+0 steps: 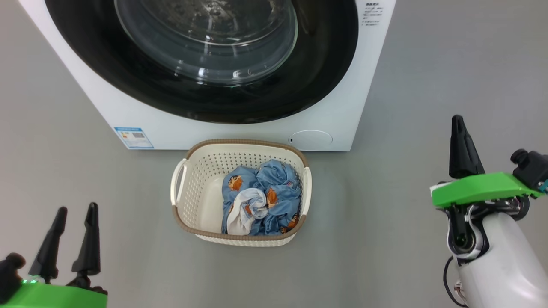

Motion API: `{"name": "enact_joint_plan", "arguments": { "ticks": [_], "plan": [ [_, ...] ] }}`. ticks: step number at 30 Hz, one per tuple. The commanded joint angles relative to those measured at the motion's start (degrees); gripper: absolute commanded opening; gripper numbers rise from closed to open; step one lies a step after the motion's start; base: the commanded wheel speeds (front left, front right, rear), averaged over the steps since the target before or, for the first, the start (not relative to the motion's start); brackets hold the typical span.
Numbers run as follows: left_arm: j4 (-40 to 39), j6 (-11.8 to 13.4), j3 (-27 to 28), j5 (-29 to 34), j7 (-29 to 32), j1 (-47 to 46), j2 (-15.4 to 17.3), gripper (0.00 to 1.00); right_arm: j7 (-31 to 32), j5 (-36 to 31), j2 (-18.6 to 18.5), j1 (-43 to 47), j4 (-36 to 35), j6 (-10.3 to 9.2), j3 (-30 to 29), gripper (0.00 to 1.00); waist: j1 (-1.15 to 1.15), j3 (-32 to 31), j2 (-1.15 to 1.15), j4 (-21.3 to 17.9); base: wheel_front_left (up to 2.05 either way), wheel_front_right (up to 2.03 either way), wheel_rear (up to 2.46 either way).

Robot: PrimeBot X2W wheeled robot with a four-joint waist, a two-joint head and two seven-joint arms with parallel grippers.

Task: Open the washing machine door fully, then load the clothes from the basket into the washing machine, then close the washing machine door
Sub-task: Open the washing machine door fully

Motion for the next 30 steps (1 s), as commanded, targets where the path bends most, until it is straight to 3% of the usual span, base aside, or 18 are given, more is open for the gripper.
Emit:
{"name": "enact_joint_plan", "arguments": {
  "ticks": [1,9,17,30],
  "plan": [
    [-1.7,-0.2,2.1,-0.7,-0.8,-2.9,2.3,1.0,-0.6,1.0,-0.1,-2.2,-0.8,0.26,1.1,0.0,0.0,0.5,0.0,0.5,0.0,0.0,0.0],
    [-2.9,-0.2,2.0,-1.8,-0.8,-3.5,3.6,1.0,-0.4,10.5,-0.1,-8.1,2.8,0.26,3.0,0.0,0.0,3.1,0.0,1.6,0.0,0.0,0.0],
    [-4.6,-0.2,1.5,-3.4,-0.8,-4.0,5.0,1.0,4.0,19.7,-0.1,-13.8,3.2,0.26,2.6,0.0,0.0,6.3,0.0,2.6,0.0,0.0,0.0],
    [-7.8,-0.2,1.1,-3.3,-0.8,-5.5,7.6,1.0,9.7,24.1,-0.8,-24.1,5.6,0.26,-2.4,0.0,0.0,10.8,0.0,3.2,0.0,0.0,0.0]
  ]
}}
